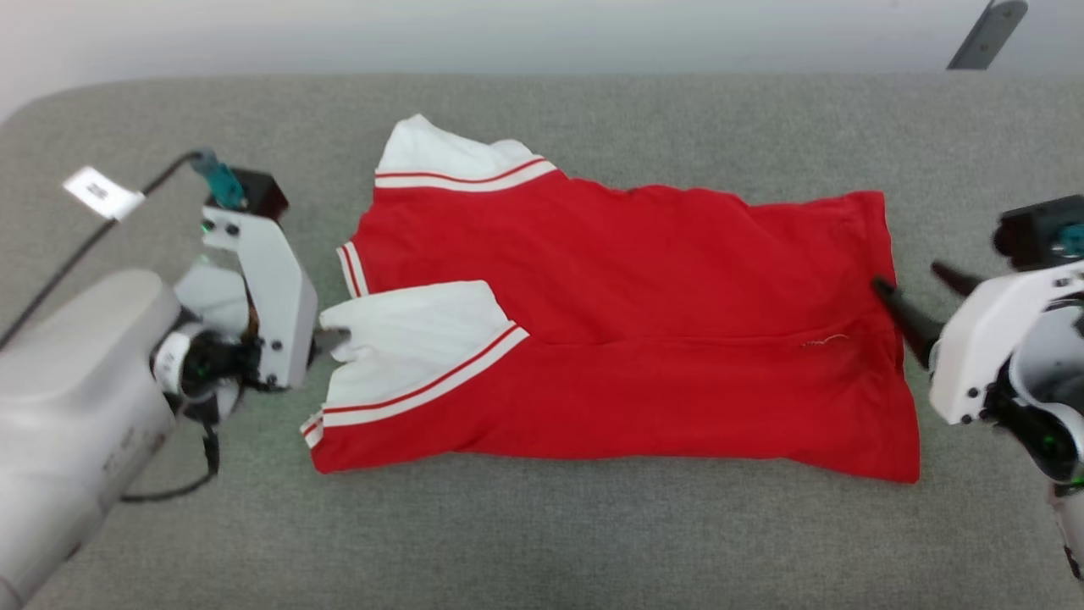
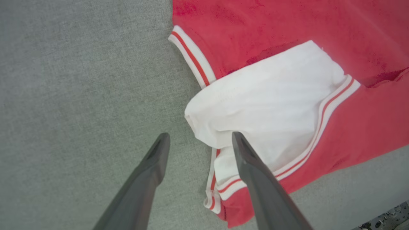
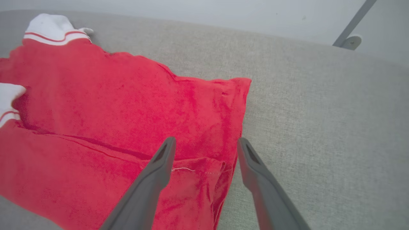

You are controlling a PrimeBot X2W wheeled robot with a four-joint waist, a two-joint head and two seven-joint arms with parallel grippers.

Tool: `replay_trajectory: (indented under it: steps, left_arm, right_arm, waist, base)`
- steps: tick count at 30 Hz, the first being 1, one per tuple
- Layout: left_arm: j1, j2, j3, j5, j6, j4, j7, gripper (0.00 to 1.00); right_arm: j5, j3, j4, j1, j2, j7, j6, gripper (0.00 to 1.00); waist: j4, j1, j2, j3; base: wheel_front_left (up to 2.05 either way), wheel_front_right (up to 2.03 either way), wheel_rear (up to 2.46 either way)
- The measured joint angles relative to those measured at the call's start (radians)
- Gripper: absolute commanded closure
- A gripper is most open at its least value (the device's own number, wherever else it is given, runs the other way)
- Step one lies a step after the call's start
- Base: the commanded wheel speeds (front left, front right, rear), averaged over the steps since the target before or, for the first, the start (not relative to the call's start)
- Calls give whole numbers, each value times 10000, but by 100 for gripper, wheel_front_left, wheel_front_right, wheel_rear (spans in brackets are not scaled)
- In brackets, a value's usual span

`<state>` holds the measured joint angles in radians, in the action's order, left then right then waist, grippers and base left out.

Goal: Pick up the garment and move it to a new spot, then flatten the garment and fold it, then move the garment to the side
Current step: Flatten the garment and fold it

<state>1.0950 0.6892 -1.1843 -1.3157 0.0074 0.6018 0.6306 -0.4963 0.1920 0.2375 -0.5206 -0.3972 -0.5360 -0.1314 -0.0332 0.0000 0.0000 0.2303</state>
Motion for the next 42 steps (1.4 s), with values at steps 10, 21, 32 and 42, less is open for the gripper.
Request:
replay_trajectory:
  steps: [10,21,32,42]
  left_arm:
    - [-863,830,-10,-717,1498,-2389,915,0]
    - [-1827,1546,-144,-1095,2661,-3350,1185,0]
    - [-2251,1446,-94,-1101,2504,-2263,639,0]
    - [-2353,1097,46,-1331,1528,-1290,466,100]
  right_arm:
    - [1638,-1475,-2054,1362,585,2773,0,0]
    - [2604,-3208,-3912,2956,1883,3421,0,0]
    - [2834,-3774,-4945,3545,2646,3085,0,0]
    - [2677,-3682,-5102,3725,2876,2280,0,0]
  waist:
    - [-17,0,0,-414]
    - [-538,0,0,-362]
    - [-777,0,0,-100]
    - [-702,0,0,-28]
  base:
    - [0,0,0]
    - [0,0,0]
    - [0,0,0]
    - [0,0,0]
